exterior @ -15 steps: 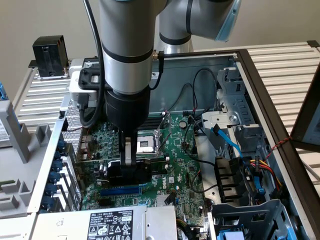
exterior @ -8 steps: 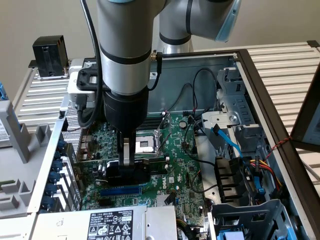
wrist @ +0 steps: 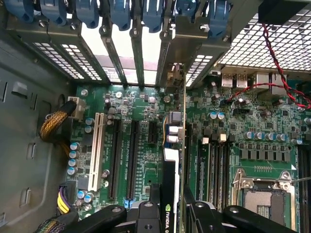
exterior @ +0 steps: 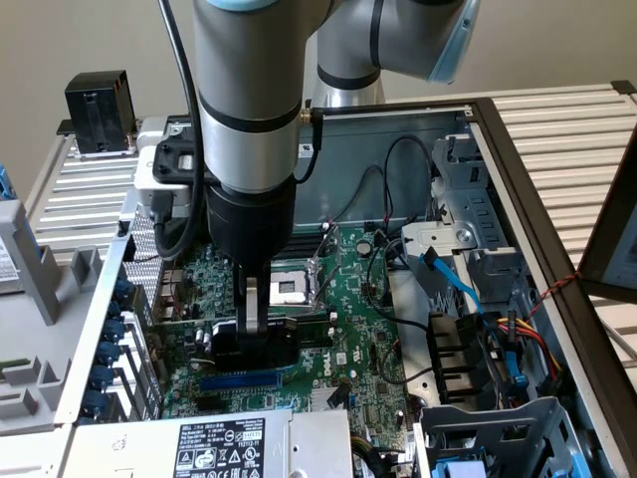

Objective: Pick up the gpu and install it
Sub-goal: 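Insert the gpu into the slot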

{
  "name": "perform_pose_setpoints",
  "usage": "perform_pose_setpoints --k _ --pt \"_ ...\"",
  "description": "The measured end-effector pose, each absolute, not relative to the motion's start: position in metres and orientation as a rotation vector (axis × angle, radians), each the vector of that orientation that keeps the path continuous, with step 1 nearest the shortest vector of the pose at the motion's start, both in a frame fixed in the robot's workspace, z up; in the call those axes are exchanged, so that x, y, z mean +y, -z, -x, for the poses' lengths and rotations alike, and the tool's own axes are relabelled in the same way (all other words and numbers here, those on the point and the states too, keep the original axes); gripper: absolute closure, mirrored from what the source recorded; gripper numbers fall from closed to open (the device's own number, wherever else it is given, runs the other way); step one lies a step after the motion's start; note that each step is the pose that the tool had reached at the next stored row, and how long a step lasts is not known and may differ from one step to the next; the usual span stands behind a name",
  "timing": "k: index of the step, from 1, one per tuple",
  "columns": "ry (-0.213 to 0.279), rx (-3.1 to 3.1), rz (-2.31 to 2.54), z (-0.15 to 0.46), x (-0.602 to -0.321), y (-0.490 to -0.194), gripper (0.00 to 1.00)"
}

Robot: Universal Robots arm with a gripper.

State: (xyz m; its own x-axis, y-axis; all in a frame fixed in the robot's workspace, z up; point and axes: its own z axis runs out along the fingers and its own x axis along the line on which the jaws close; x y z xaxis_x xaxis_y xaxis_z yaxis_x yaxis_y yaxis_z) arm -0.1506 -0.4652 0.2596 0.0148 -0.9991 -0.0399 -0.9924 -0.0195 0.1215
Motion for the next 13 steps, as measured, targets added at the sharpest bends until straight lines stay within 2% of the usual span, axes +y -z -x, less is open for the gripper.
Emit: perform_pose_setpoints --k 13 --pt "0.177 -2.171 -2.183 0.1506 -0.4652 -0.2595 0.73"
